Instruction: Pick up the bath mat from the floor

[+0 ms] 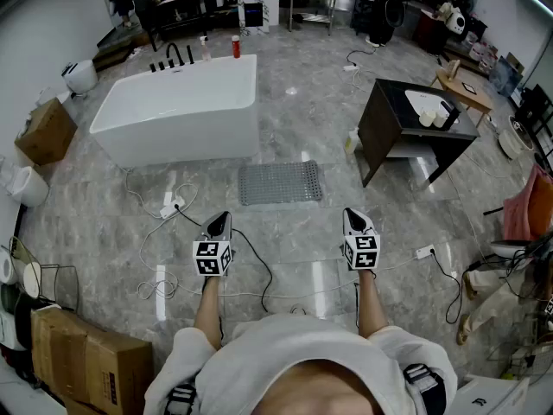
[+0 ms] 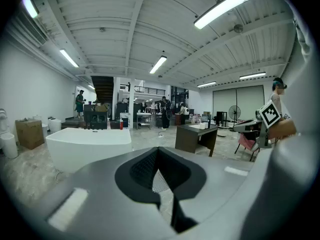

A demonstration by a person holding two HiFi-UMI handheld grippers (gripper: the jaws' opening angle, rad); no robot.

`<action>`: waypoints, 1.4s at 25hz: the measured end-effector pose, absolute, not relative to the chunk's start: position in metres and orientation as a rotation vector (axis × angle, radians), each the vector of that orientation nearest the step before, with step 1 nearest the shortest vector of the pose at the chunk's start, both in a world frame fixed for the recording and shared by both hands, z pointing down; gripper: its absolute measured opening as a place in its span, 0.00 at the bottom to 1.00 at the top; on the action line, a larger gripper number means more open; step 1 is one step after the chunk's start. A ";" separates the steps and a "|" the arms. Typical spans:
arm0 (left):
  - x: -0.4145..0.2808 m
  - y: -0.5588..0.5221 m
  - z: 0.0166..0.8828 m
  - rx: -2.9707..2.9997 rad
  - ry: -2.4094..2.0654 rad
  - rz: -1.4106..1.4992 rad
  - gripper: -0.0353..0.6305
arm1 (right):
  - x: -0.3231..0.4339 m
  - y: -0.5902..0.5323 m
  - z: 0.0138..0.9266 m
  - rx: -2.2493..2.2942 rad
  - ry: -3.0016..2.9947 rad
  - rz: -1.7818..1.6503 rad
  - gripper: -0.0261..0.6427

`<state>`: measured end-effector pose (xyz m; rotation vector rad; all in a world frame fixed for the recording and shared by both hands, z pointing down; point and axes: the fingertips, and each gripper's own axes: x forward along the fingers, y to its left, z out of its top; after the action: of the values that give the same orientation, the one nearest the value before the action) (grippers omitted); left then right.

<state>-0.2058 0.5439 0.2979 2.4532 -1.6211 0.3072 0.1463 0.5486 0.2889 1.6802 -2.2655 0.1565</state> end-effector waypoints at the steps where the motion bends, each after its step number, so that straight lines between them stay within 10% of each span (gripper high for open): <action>1: -0.206 0.546 0.298 2.449 -1.622 0.304 0.07 | 0.147 0.551 0.290 1.676 -2.264 0.158 0.06; 12: -0.189 0.565 0.302 2.455 -1.577 0.239 0.08 | 0.149 0.572 0.294 1.651 -2.339 0.178 0.06; 13: -0.185 0.567 0.303 2.465 -1.543 0.219 0.20 | 0.147 0.573 0.294 1.630 -2.376 0.185 0.19; 14: -0.180 0.568 0.304 2.473 -1.513 0.203 0.41 | 0.144 0.575 0.292 1.607 -2.412 0.189 0.54; 35: -0.128 0.571 0.315 2.455 -1.552 0.252 0.51 | 0.198 0.573 0.296 1.607 -2.429 0.144 0.54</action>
<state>-0.1282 0.5710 0.3151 2.4552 -1.5523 0.2518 0.1981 0.5730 0.2959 1.6067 -2.4288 0.1435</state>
